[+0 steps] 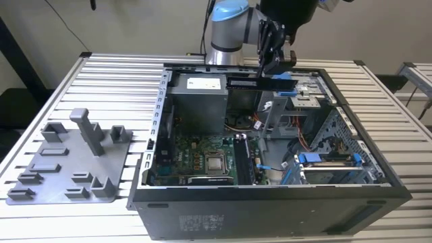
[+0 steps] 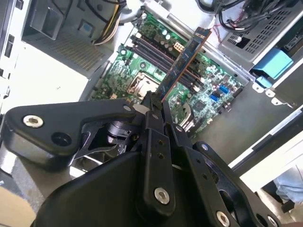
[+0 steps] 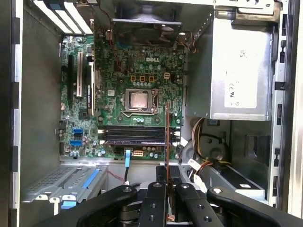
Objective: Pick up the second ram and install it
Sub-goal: 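Pick up the second ram and move it above second insertion slot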
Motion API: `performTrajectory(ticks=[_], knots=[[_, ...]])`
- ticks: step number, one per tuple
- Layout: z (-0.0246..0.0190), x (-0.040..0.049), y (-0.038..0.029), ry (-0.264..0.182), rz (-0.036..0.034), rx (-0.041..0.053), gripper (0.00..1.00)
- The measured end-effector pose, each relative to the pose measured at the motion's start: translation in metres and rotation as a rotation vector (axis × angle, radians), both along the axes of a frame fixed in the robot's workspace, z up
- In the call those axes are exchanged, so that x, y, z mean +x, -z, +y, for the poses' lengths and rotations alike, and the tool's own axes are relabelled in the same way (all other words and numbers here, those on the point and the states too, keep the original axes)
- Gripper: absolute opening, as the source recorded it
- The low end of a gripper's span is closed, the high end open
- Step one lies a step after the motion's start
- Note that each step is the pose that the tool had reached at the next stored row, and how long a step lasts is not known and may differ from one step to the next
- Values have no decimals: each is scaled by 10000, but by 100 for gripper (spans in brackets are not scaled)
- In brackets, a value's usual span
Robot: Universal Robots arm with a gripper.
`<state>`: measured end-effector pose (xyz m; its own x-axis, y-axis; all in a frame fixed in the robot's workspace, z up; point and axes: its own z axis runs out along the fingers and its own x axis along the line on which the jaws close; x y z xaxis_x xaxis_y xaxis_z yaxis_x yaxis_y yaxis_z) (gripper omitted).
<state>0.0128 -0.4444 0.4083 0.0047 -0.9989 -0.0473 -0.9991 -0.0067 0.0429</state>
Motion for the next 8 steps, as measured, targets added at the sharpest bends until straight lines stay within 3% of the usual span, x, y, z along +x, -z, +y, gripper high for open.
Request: performTrajectory(ticks=[8], knots=[[5, -38, 1, 28, -1, 1, 14]])
